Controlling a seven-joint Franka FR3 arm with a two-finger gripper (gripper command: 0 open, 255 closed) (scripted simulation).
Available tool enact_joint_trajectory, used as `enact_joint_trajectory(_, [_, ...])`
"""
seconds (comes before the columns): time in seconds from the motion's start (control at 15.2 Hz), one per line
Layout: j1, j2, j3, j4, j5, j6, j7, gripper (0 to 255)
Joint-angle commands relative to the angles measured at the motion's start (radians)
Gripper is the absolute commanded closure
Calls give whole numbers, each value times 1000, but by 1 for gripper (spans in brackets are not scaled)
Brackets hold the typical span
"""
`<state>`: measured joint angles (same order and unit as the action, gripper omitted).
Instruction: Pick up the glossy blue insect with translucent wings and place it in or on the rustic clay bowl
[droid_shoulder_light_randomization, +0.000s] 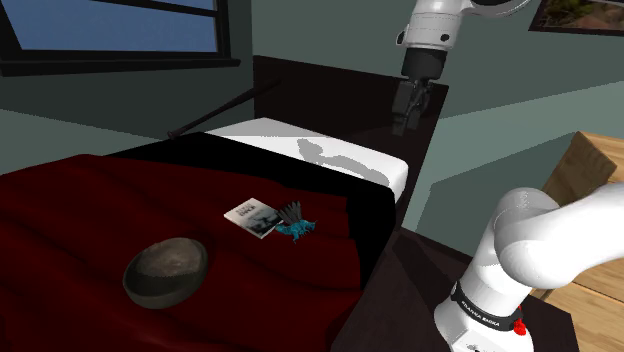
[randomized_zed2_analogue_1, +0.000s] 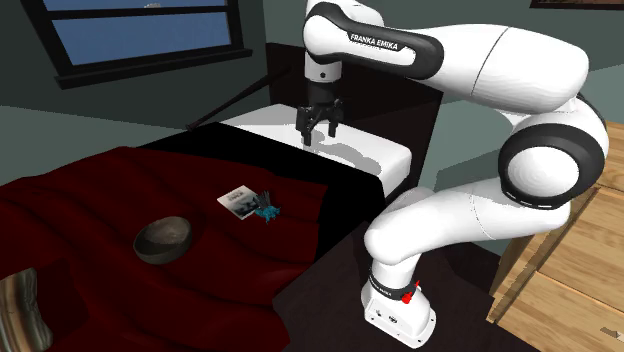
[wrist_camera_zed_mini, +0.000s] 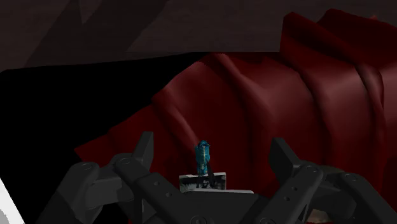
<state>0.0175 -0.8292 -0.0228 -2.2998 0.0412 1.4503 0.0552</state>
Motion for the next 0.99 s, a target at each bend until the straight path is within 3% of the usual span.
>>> enact_joint_trajectory(0.0, [0,0,0,0,0,0,0,0])
enact_joint_trajectory(0.46, [11,152,-3,-92,9,235,-27,0])
enact_joint_trajectory(0.92, [25,363,-5,-116,25,461,-56,0])
